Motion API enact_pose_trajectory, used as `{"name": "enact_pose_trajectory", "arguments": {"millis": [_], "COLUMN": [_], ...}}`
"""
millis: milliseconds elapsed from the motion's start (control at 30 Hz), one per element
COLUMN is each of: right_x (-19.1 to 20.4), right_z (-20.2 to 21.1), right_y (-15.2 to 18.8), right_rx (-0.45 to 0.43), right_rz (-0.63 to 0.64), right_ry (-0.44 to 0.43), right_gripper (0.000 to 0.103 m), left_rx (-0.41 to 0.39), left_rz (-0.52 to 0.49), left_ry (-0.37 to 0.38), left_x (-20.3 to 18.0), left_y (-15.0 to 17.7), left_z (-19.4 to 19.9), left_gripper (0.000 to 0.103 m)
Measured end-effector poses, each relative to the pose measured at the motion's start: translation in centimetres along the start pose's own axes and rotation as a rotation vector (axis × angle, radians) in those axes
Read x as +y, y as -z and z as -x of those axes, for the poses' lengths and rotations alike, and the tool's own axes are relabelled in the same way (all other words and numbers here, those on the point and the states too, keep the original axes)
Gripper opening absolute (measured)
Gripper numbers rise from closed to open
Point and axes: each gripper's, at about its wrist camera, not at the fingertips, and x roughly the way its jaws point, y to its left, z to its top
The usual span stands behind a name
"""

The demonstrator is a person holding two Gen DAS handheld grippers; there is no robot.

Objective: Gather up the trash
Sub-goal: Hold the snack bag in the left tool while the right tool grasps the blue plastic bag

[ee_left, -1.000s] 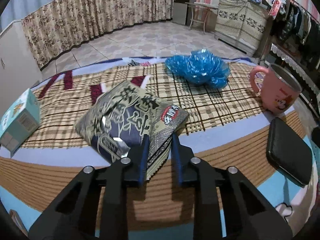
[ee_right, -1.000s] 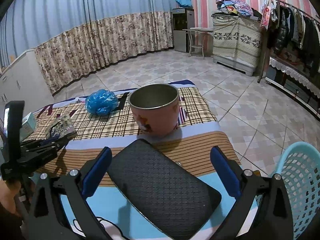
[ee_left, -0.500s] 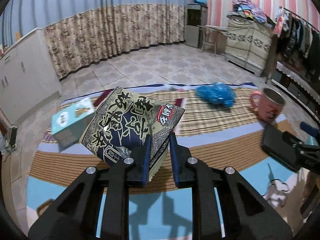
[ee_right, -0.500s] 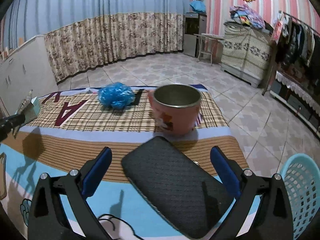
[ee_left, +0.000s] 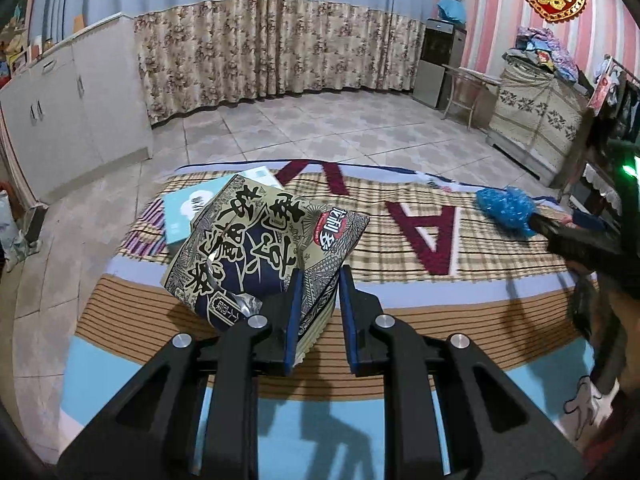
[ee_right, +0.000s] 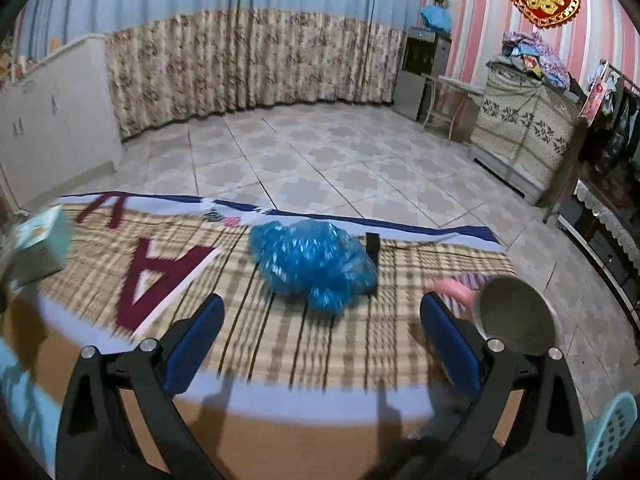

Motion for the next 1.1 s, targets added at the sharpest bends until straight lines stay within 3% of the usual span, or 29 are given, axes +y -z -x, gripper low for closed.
{"name": "enact_pose_trajectory", "arguments": {"millis": [100,233,367,733,1100], "right_x": [0.0,0.3,0.2,-2.7,-6.8], "right_z": [-3.2,-5.6,-5.1,5.5,15.0], "right_y": [-1.0,-0.9,-0.6,2.8,11.1], "right_rx": [0.063,0.136,0.124,-0.026,-0.073], "right_rz": [-0.035,-0.050,-0.044,-0.035,-0.058], "right_ry": [0.006,-0.028,-0.051,-0.104,-0.065], "right_gripper": [0.088,0.056,0.042,0.039,0.039], "left_rx": [-0.005,-0.014,-0.022,-0.037,-0.054], "left_rz": [0.020,0.056,0.060,0.035,-0.069], "left_ry": [0.008,0.015,0.007,0.030,0.100], "left_x": [0.6,1.4,1.7,0.0,-4.5], "left_y": [-0.4,-0.9,-0.9,-0.9,0.2], "left_z": [0.1,0.2,0.5,2.1,4.1], "left_gripper": [0.017,0.017,0.017,0.017,0.017]}}
